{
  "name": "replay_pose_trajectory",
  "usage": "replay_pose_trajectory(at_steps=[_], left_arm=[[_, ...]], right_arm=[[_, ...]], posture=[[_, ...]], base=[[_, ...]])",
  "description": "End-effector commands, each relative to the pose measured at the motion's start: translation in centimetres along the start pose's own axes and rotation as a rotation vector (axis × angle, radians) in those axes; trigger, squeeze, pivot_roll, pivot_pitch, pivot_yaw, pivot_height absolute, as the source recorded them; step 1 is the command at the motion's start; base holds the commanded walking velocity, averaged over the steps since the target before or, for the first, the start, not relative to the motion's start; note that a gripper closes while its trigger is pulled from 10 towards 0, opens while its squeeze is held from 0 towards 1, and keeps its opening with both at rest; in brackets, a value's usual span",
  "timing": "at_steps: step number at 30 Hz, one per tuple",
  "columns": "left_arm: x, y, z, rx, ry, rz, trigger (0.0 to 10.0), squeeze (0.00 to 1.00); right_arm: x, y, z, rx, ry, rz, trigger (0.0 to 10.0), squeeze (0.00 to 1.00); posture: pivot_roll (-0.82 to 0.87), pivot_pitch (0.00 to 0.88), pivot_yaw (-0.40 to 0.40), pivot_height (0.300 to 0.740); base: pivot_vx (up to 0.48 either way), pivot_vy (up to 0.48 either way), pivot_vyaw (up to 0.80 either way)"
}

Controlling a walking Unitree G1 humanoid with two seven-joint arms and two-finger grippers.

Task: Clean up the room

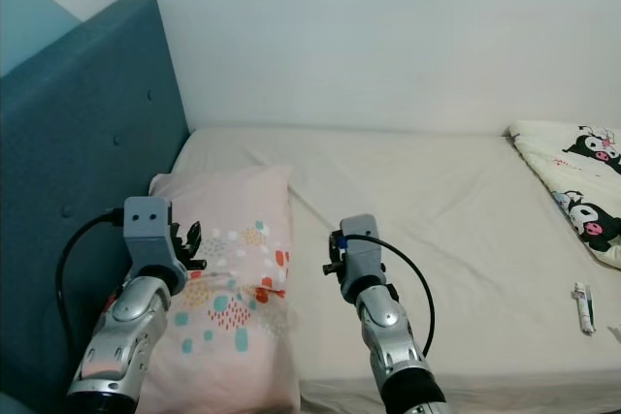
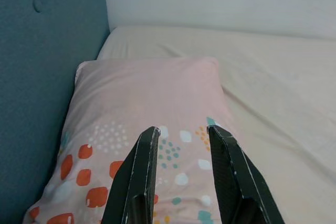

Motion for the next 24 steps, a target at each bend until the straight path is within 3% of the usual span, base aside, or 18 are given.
replay_pose_trajectory(at_steps=[1,10,20,21,24], left_arm=[[-0.1,-0.2,0.1,-0.003,-0.001,-0.005,10.0,0.0],[-0.3,-0.7,0.1,-0.02,-0.015,-0.067,10.0,0.0],[-0.3,-0.9,0.1,-0.02,-0.022,-0.079,10.0,0.0],[-0.4,-0.9,0.0,-0.019,-0.019,-0.079,10.0,0.0],[-0.6,-1.0,0.1,-0.016,-0.014,-0.074,10.0,0.0]], right_arm=[[0.3,-0.1,0.1,-0.001,-0.008,0.004,10.0,0.0],[0.7,-0.9,0.3,-0.039,-0.032,-0.011,10.0,0.0],[1.5,0.1,0.3,0.021,-0.081,0.005,10.0,0.0],[2.6,0.9,0.5,0.063,-0.156,0.03,10.0,0.0],[3.5,1.1,0.7,0.083,-0.21,0.04,10.0,0.0]], posture=[[0.07,0.0,-0.089,0.74],[0.08,0.0,-0.096,0.74],[0.08,0.0,-0.093,0.74],[0.08,0.0,-0.097,0.74],[0.08,0.0,-0.097,0.74]], base=[[0.0,0.0,0.0],[0.0,0.0,0.0],[0.0,0.0,0.0],[0.0,0.0,0.0],[0.0,0.0,0.0]])
Point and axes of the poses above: a point about 5 cm out from each wrist's last joint towards the gripper, its own z axis pointing back from the gripper into the wrist, its own y axis along the axis of the wrist's last joint, x = y × z, the point moved 4 cm from there along -z, pointing out of the wrist towards the gripper, and after that the axes turned 12 degrees about z, right-handed, at the moved point
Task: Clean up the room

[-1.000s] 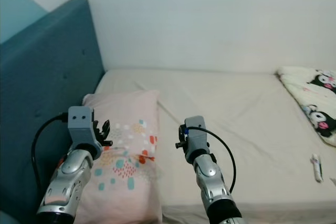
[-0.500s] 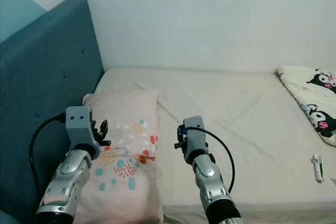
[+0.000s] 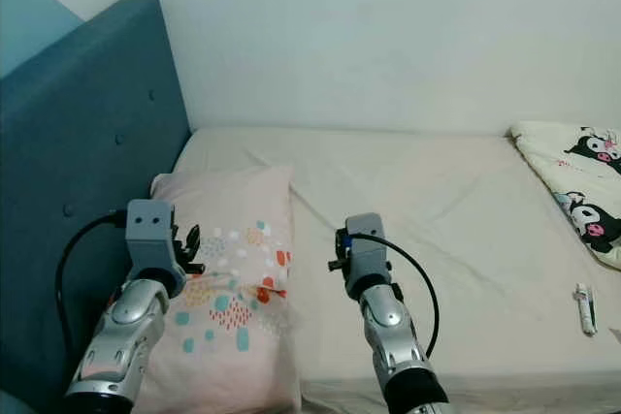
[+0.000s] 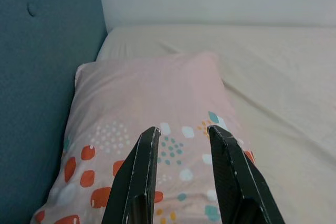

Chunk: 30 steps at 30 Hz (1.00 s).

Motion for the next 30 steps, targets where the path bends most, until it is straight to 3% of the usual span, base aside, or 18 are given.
replay_pose_trajectory(at_steps=[1,8,14,17,30], left_arm=[[-0.4,-0.3,0.1,-0.007,0.005,-0.011,10.0,0.0],[-0.4,-1.3,0.5,-0.04,-0.029,-0.017,10.0,0.0],[0.8,-1.6,0.6,-0.048,-0.078,-0.048,10.0,0.0],[1.1,-1.4,0.5,-0.042,-0.077,-0.023,10.0,0.0],[1.8,-1.2,0.4,-0.04,-0.107,-0.007,10.0,0.0]], right_arm=[[1.0,-0.3,0.3,0.003,-0.047,0.006,10.0,0.0],[1.4,-0.7,0.9,0.011,-0.041,-0.009,10.0,0.0],[1.0,-0.4,1.0,0.027,-0.027,-0.02,10.0,0.0],[0.9,-0.3,0.9,0.026,-0.024,-0.027,10.0,0.0],[0.6,-0.6,0.9,0.007,0.0,-0.036,10.0,0.0]], posture=[[0.08,0.0,-0.097,0.74],[0.07,0.0,-0.092,0.74],[0.07,0.0,-0.091,0.74],[0.07,0.0,-0.085,0.74],[0.06,0.0,-0.085,0.74]], base=[[0.0,0.0,0.0],[0.0,0.0,0.0],[0.0,0.0,0.0],[0.0,0.0,0.0],[0.0,-0.466,0.0]])
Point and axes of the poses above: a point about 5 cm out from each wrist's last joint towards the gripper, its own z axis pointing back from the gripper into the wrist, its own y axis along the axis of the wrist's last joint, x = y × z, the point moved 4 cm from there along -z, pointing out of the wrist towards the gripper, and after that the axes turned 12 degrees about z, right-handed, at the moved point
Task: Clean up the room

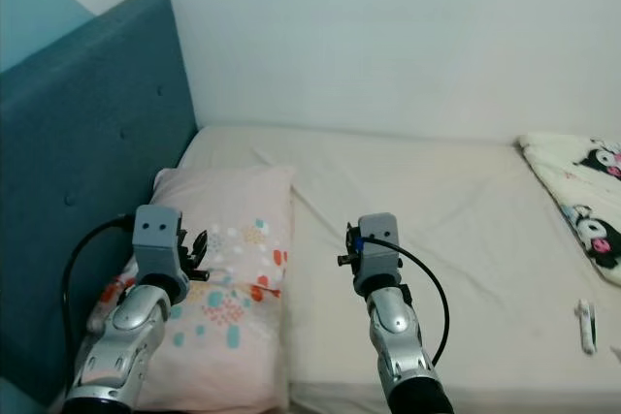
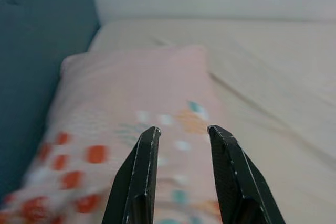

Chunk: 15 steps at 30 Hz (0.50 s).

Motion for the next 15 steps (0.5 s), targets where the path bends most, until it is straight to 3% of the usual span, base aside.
replay_pose_trajectory(at_steps=[1,15], left_arm=[[0.63,-0.31,0.04,-0.012,-0.02,0.006,10.0,0.0],[0.54,-0.26,0.15,-0.018,-0.019,0.001,10.0,0.0]], right_arm=[[0.63,-0.7,0.24,-0.032,-0.014,-0.012,10.0,0.0],[-0.1,-0.71,0.05,-0.045,0.03,-0.005,10.0,0.0]], posture=[[0.06,0.0,-0.089,0.74],[0.06,0.0,-0.08,0.74]], base=[[0.0,-0.48,0.0],[0.0,-0.48,0.0]])
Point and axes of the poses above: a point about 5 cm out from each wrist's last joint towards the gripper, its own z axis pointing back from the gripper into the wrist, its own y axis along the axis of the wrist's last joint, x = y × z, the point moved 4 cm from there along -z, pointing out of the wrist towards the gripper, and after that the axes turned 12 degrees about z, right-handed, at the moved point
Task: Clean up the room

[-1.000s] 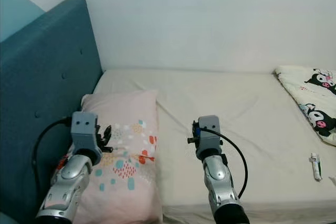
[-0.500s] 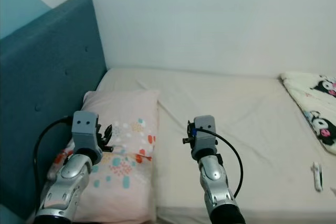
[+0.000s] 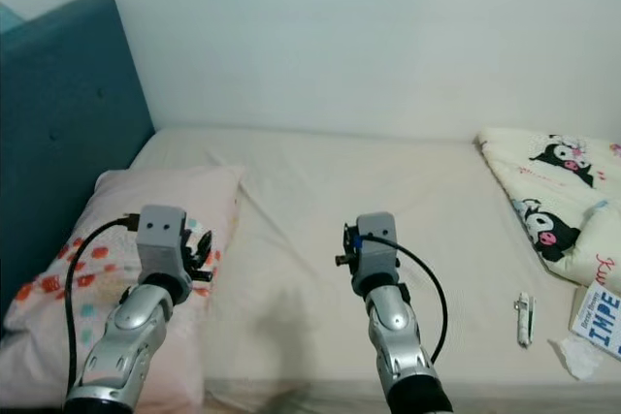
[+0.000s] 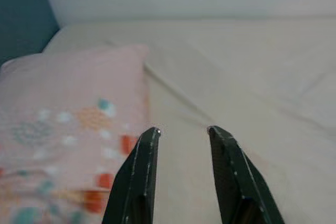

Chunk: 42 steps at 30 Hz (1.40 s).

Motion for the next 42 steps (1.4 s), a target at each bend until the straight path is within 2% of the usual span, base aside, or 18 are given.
replay_pose_trajectory(at_steps=[1,11,16,33,35,38,42], left_arm=[[0.5,0.1,-0.1,-0.005,-0.016,-0.001,10.0,0.0],[0.7,0.1,-0.3,-0.01,-0.026,-0.005,10.0,0.0],[0.8,0.0,-0.2,-0.015,-0.032,-0.009,10.0,0.0],[1.0,-0.2,-0.3,-0.027,-0.045,-0.009,10.0,0.0],[0.9,-0.6,-0.4,-0.064,-0.035,0.022,10.0,0.0],[1.1,-0.7,-0.6,-0.073,-0.05,-0.011,10.0,0.0],[1.2,-0.8,-0.6,-0.075,-0.057,-0.004,10.0,0.0]], right_arm=[[0.0,0.1,-0.1,-0.003,0.0,-0.002,10.0,0.0],[0.5,-0.3,-0.1,-0.022,-0.017,-0.001,10.0,0.0],[1.0,-0.4,-0.1,-0.027,-0.038,-0.025,10.0,0.0],[1.2,-0.5,0.2,-0.027,-0.047,-0.035,10.0,0.0],[1.3,-0.6,0.2,-0.026,-0.051,-0.038,10.0,0.0],[1.3,-0.6,0.3,-0.026,-0.056,-0.041,10.0,0.0],[1.4,-0.6,0.3,-0.026,-0.059,-0.044,10.0,0.0]], posture=[[0.06,0.0,-0.079,0.74],[0.06,0.0,-0.067,0.74],[0.06,0.0,-0.067,0.74],[0.05,0.0,-0.048,0.74],[0.05,0.0,-0.046,0.74],[0.05,0.0,-0.044,0.74],[0.05,0.0,-0.04,0.74]], base=[[0.0,-0.48,0.8],[0.0,-0.48,0.8],[0.0,-0.48,0.0],[0.0,-0.48,0.0],[0.0,0.0,0.0],[0.0,0.32,0.0],[0.0,0.48,0.0]])
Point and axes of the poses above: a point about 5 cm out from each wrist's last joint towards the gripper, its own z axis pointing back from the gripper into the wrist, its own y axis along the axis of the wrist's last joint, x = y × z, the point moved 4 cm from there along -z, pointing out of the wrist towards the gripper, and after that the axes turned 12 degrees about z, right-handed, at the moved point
